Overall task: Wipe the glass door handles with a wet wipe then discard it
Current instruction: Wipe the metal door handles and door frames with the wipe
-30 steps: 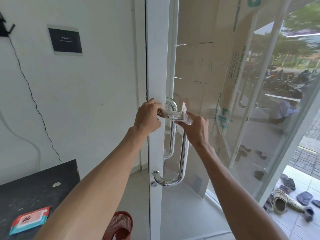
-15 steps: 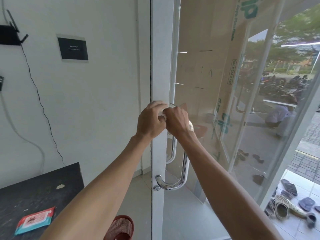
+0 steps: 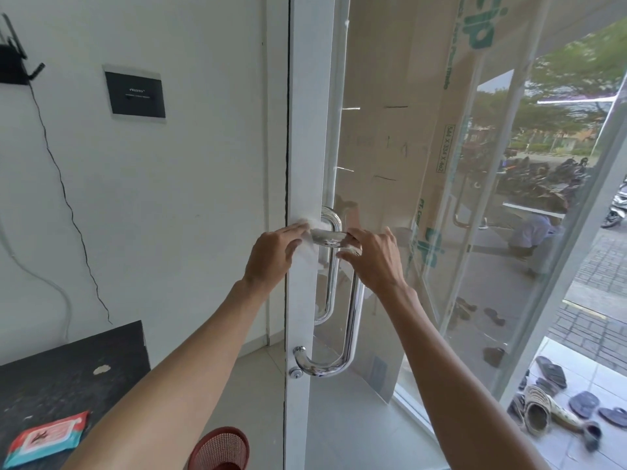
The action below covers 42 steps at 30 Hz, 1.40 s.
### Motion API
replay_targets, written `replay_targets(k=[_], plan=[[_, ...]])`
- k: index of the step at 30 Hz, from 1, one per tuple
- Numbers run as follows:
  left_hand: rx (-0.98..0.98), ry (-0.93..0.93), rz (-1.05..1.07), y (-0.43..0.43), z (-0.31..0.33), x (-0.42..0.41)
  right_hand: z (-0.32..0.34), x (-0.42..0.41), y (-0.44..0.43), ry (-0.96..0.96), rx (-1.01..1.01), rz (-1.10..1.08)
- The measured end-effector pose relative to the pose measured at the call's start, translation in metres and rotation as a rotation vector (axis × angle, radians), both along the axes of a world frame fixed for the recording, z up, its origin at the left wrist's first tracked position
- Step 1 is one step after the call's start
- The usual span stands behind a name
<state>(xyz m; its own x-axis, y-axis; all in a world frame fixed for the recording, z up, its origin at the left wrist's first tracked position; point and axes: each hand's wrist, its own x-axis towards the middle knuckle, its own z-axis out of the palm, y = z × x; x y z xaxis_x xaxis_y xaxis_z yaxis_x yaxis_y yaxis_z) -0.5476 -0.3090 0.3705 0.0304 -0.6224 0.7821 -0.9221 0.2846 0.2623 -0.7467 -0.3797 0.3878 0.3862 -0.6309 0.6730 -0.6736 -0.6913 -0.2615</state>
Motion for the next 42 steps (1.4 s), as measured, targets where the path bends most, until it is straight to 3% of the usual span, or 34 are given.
replay_targets(k=[6,13,22,28,31,33,36,40,42], plan=[[-0.08,0.081,-0.005,-0.002,-0.017,-0.01,0.006,0.003,0.002,-0.051,0.028,-0.023],[-0.035,-0.076,0.017,-0.003,-0.035,-0.037,0.008,0.003,0.012,-0.077,-0.003,-0.041],[0.161,0.228,0.035,-0.019,-0.008,-0.048,0.01,0.007,0.011,-0.074,0.026,-0.056],[0.172,0.679,0.013,-0.021,0.003,-0.067,0.013,0.006,0.013,-0.068,0.059,-0.071],[0.101,1.058,-0.017,-0.027,0.008,-0.075,0.012,0.006,0.015,-0.077,0.083,-0.058],[0.016,1.361,-0.149,-0.026,0.013,-0.079,0.011,0.007,0.015,-0.093,0.107,-0.063],[-0.07,1.675,-0.297,-0.018,0.021,-0.08,0.011,0.006,0.016,-0.075,0.104,-0.081],[-0.032,1.972,-0.468,-0.015,0.019,-0.067,0.01,0.005,0.015,-0.062,0.098,-0.092],[-0.021,2.034,-0.517,-0.013,0.016,-0.065,0.008,0.006,0.014,-0.07,0.094,-0.098]])
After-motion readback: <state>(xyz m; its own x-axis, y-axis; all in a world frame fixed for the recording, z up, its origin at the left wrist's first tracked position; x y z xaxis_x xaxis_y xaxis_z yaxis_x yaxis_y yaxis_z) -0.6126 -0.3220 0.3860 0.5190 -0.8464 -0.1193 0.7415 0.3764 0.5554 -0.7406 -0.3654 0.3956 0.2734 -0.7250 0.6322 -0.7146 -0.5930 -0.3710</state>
